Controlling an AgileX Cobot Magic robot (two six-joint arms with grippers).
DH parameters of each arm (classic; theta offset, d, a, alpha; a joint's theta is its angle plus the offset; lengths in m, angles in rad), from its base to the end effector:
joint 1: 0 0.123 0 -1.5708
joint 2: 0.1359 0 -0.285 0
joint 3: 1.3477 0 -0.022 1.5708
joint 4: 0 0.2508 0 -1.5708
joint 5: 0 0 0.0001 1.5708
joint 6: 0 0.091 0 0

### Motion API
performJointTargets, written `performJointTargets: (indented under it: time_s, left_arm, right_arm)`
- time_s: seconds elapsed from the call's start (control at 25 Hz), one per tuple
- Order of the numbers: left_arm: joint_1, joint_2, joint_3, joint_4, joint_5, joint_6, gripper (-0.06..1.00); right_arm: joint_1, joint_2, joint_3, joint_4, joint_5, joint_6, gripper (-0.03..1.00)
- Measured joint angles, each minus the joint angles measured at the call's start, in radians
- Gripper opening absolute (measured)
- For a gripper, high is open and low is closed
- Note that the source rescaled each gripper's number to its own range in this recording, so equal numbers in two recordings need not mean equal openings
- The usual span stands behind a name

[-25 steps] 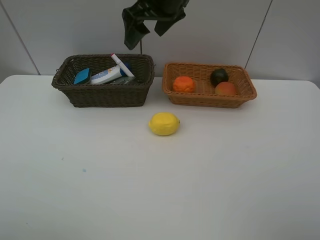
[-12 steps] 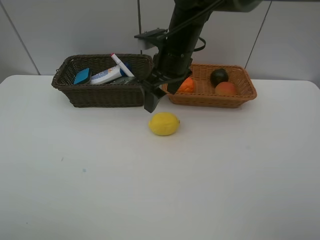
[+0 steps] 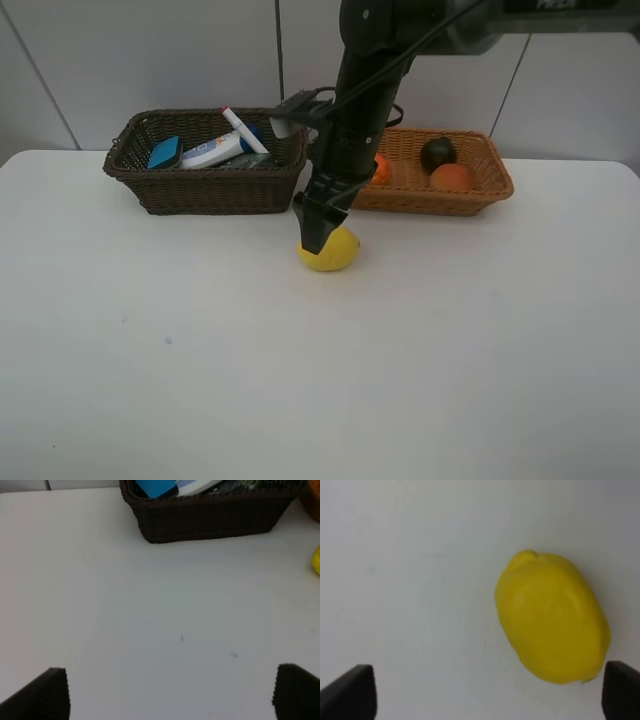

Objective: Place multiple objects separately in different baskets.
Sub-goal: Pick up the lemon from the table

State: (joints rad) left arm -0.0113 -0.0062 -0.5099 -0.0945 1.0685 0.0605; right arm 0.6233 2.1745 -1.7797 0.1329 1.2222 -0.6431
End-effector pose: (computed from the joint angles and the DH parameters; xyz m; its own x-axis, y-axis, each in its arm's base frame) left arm -0.0076 -0.0074 0.2797 -0.4456 0.0199 -0.8950 0.0919 0.9955 -0.0236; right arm 0.3520 0.2670 0.1884 -0.3423 -0.9336 -0.1062 -0.9388 0.3354 0.0782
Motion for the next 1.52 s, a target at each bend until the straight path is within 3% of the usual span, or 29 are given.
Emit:
performJointTargets:
  time_s: [0.32,0.76,1.52]
  left_arm:
    - [0.000,0.000,0.000,0.000,0.000,0.000,1.00]
    - [0.000,0.000,0.000,0.000,0.000,0.000,1.00]
    - [0.000,0.000,0.000,0.000,0.000,0.000,1.00]
  right_arm:
    - [0.000,0.021,0.003,-0.003,-0.048,-0.151,1.00]
    - [0.000,0.085,0.003,-0.028,-0.146,-0.160,1.00]
    - [0.000,0.189,0.003,-0.070,-0.171,-0.163,1.00]
